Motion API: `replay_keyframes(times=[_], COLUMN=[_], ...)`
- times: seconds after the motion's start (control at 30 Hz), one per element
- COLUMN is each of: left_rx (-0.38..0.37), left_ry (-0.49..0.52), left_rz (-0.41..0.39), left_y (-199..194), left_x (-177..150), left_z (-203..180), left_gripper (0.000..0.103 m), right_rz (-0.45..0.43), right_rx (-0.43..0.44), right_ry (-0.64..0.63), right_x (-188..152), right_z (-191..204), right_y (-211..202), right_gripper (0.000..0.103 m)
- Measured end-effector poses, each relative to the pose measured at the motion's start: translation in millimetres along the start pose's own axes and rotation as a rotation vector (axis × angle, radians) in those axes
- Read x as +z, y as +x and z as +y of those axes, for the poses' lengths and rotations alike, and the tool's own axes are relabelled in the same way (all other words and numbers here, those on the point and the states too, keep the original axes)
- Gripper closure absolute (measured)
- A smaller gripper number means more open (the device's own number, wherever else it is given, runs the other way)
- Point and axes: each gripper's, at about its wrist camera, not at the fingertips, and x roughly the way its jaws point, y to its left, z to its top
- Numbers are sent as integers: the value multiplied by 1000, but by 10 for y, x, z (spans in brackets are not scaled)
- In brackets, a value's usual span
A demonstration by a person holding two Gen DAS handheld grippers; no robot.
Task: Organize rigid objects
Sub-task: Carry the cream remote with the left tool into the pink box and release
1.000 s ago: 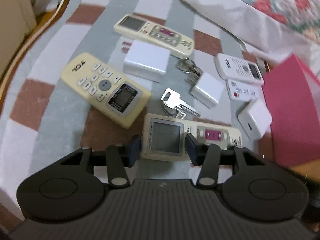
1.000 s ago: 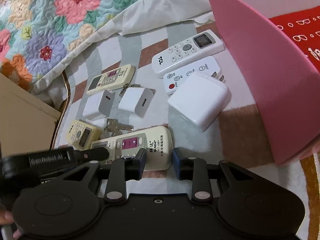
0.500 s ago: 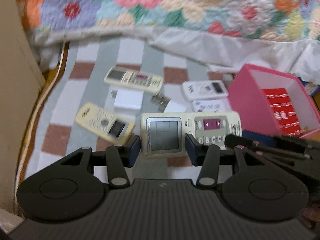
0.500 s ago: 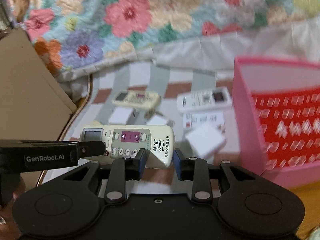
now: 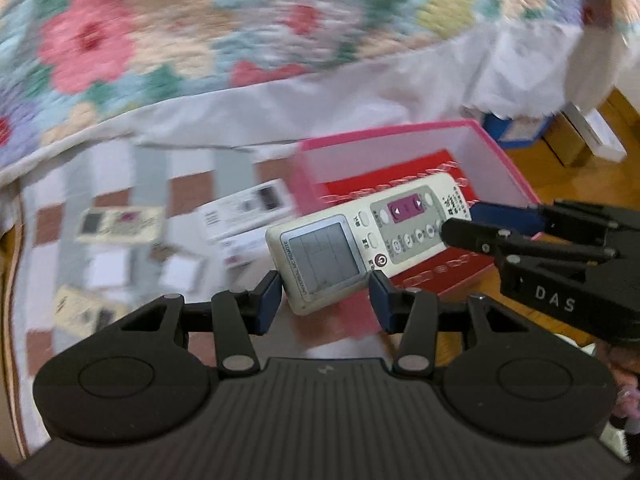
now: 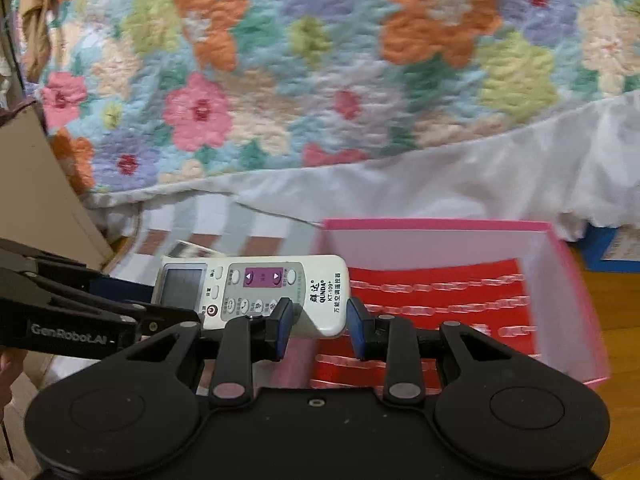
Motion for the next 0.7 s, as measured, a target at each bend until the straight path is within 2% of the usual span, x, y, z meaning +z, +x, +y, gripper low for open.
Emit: replay_keyframes(times=[0.03,0.07,0.1,0.13,0.17,0.2,0.23,0.27,0.3,0.33,0.4,0.47,0.6,0.7], left_rx=[-8,-21,-86,-189,-253,-243,-234,-216,-191,-185,-167,-147,-109,-88], left_ry=[8,14,18,-7,-58,-91,-101,-100,-108,-112,-113,-89,-39,29], left_rz=[9,27,58,112,176,209,203,188,190,213,235,230,211,164], left_y=[98,215,363,523,686,814,907,997,1081,1161,1238,1250,1252,1038], left_x=[38,80,118,150,181,209,236,270,296,310,300,279,300,299], left_z=[-131,-257,-387,-493,-562,-625,-674,-710,-728,-736,-720,-707,-729,-741], left_gripper=[57,59,77,93,103,103,102,101,101,101,101,101,101,98], right_rz=[12,24,42,68,104,122,94,86,121,148,146,165,156,144], right_rx=[-32,-52,0,98,128,56,-11,11,67,80,40,46,23,55], right_ry=[-6,-4,20,82,137,118,77,96,155,218,212,228,210,183], right_x=[-18,-31,-49,-62,-78,-79,-86,-99,-114,-141,-181,-231,-249,-208], right_z=[-137,-247,-384,-524,-625,-658,-688,-791,-935,-1081,-1192,-1263,-1206,-1102], right_y=[13,45,81,134,202,244,258,305,394,481,539,582,522,386], right_gripper=[67,72,80,94,97,98,97,98,97,96,96,96,95,95])
